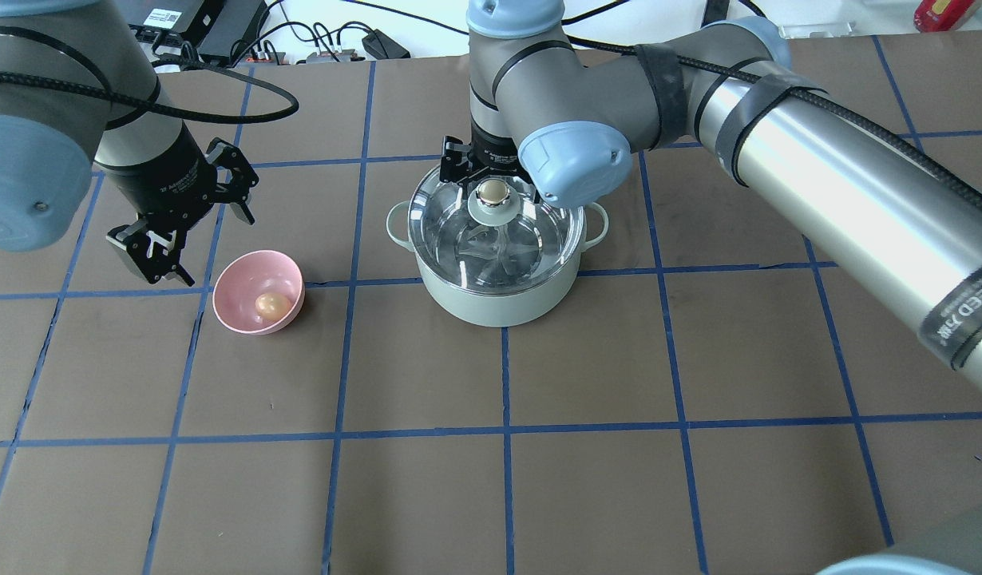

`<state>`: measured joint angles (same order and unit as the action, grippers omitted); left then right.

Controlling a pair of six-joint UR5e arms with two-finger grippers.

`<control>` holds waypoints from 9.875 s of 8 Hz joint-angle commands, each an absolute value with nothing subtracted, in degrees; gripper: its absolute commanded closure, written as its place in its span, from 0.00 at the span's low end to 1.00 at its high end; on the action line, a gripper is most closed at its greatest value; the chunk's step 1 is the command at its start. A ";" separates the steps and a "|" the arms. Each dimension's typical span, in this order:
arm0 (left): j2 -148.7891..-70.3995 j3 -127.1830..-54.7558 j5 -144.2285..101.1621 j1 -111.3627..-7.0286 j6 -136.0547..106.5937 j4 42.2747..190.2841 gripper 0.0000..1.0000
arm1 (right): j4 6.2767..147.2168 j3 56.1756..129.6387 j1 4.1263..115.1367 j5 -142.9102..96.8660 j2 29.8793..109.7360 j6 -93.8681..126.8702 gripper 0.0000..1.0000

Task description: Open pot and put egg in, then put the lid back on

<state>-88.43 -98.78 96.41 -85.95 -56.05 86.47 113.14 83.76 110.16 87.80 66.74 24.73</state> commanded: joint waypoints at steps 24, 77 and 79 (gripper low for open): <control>-107.56 -108.63 89.12 -76.55 -57.13 63.83 0.00 | 98.09 82.00 89.47 86.40 79.19 -3.87 1.00; -112.93 -88.24 76.55 -104.58 -91.23 67.06 1.00 | 99.23 86.31 89.65 86.57 78.93 -4.48 1.00; -115.38 -88.68 76.29 -104.94 -91.14 62.33 1.00 | 99.14 86.31 89.65 86.66 79.10 -4.48 1.00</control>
<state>-112.86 -88.37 76.30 -104.32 -90.95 65.45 99.16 86.31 89.65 86.61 79.09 -4.46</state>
